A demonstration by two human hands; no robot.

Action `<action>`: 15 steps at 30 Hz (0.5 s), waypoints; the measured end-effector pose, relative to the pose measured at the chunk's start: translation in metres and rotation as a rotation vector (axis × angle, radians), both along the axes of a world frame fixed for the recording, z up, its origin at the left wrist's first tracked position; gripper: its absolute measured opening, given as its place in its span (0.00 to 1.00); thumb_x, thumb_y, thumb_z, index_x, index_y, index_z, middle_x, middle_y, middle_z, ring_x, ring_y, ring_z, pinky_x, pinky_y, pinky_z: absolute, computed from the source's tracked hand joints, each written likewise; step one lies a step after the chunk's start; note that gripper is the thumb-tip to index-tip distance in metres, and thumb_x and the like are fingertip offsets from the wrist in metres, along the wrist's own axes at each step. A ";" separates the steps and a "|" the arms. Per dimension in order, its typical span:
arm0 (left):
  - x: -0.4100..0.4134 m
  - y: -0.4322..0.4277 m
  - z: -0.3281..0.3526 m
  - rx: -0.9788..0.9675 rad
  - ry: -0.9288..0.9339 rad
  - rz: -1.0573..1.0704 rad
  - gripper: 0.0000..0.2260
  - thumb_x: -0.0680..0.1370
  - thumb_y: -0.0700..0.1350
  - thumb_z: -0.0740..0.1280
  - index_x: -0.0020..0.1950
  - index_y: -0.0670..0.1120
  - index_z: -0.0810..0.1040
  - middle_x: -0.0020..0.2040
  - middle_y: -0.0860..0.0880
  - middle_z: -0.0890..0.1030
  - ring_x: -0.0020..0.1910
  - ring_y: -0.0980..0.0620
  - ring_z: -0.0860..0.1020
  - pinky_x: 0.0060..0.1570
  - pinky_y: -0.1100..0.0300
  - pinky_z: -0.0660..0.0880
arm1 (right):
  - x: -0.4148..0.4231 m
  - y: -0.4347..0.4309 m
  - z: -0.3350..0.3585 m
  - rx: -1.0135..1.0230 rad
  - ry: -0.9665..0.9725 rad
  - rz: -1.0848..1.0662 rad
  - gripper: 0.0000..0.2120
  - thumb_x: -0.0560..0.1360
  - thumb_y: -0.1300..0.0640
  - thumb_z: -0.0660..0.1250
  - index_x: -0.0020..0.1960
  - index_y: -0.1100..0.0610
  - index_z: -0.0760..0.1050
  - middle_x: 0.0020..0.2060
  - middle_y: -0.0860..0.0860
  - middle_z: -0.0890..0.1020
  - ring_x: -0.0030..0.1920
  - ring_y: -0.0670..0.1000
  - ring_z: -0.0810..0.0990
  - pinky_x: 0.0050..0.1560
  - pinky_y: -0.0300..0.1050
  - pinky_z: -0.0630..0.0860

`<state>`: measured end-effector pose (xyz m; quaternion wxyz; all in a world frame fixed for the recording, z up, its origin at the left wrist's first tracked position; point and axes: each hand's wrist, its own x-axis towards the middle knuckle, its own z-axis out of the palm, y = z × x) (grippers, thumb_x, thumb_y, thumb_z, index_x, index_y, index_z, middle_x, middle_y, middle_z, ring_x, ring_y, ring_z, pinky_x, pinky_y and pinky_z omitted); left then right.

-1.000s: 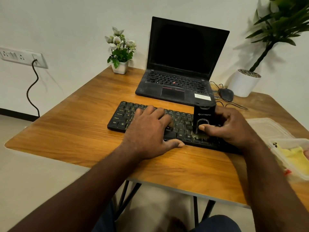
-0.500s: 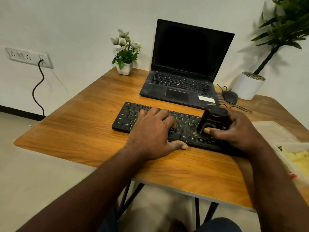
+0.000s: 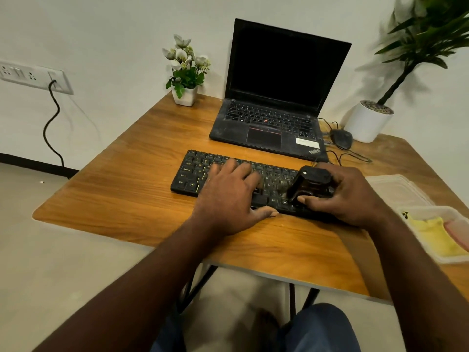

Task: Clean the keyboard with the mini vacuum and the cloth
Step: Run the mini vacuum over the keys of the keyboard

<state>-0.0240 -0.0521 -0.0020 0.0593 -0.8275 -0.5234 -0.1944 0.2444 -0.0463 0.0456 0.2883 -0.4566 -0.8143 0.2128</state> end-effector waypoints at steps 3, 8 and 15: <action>0.000 -0.001 0.001 0.001 -0.001 -0.001 0.34 0.74 0.77 0.57 0.67 0.53 0.74 0.63 0.52 0.74 0.63 0.50 0.67 0.63 0.47 0.66 | -0.017 -0.003 -0.001 0.034 -0.026 -0.082 0.17 0.69 0.56 0.82 0.55 0.53 0.81 0.45 0.44 0.84 0.46 0.45 0.83 0.44 0.46 0.80; -0.001 -0.003 0.003 -0.008 0.000 0.006 0.37 0.74 0.76 0.56 0.67 0.48 0.76 0.61 0.50 0.75 0.61 0.49 0.68 0.63 0.47 0.66 | -0.063 -0.002 -0.007 0.146 -0.073 -0.043 0.17 0.69 0.50 0.80 0.53 0.54 0.80 0.43 0.46 0.83 0.43 0.47 0.82 0.39 0.46 0.79; -0.002 -0.010 0.000 -0.048 -0.029 0.034 0.34 0.74 0.77 0.56 0.68 0.54 0.73 0.64 0.52 0.73 0.65 0.49 0.67 0.65 0.46 0.66 | -0.003 -0.015 0.013 -0.039 -0.149 -0.178 0.17 0.68 0.57 0.82 0.51 0.50 0.78 0.43 0.43 0.84 0.44 0.40 0.81 0.40 0.35 0.74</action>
